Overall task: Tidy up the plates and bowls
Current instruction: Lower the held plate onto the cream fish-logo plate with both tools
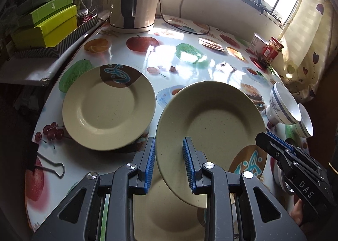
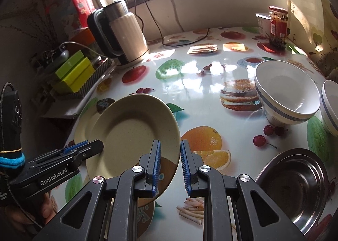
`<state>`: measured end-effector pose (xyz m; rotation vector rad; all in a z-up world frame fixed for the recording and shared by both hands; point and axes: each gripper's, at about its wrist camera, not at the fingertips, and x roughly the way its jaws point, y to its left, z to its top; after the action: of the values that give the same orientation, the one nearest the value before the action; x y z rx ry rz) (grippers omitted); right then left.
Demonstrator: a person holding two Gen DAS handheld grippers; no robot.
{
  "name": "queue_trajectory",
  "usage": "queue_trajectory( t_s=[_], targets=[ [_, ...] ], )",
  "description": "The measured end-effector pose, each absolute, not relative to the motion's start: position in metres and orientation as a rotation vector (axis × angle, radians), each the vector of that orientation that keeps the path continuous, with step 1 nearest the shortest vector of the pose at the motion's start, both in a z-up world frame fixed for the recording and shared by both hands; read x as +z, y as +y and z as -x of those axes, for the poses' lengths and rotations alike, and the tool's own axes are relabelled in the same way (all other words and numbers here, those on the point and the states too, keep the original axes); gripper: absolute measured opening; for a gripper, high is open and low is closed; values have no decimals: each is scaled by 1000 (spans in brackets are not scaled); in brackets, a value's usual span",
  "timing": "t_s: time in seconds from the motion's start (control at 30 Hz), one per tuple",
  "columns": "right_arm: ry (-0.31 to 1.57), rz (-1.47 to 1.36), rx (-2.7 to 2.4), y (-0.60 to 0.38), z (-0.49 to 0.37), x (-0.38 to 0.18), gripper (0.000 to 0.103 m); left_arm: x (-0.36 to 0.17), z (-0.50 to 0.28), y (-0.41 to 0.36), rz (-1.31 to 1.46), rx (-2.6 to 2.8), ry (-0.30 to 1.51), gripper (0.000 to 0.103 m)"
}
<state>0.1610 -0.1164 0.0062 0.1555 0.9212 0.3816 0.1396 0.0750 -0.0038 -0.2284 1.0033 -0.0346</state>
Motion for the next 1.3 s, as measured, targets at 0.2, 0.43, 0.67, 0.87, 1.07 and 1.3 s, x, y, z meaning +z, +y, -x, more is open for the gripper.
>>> queue_trajectory(
  t_s=[0.2, 0.43, 0.67, 0.87, 1.07, 1.3],
  targets=[
    [926, -137, 404, -112, -151, 5, 19, -8, -122, 79, 245, -14, 1005, 27],
    [934, -126, 432, -104, -140, 2, 19, -10, -107, 87, 249, 9, 1006, 27],
    [951, -116, 454, -97, -132, -4, 19, -15, -95, 91, 250, 32, 1014, 27],
    [966, -107, 471, -93, -124, -9, 19, -18, -85, 93, 254, 46, 1021, 27],
    [978, -95, 477, -91, -118, -13, 19, -23, -78, 93, 250, 58, 1032, 27],
    [995, -83, 481, -89, -114, -17, 19, -28, -71, 93, 252, 65, 1044, 27]
  ],
)
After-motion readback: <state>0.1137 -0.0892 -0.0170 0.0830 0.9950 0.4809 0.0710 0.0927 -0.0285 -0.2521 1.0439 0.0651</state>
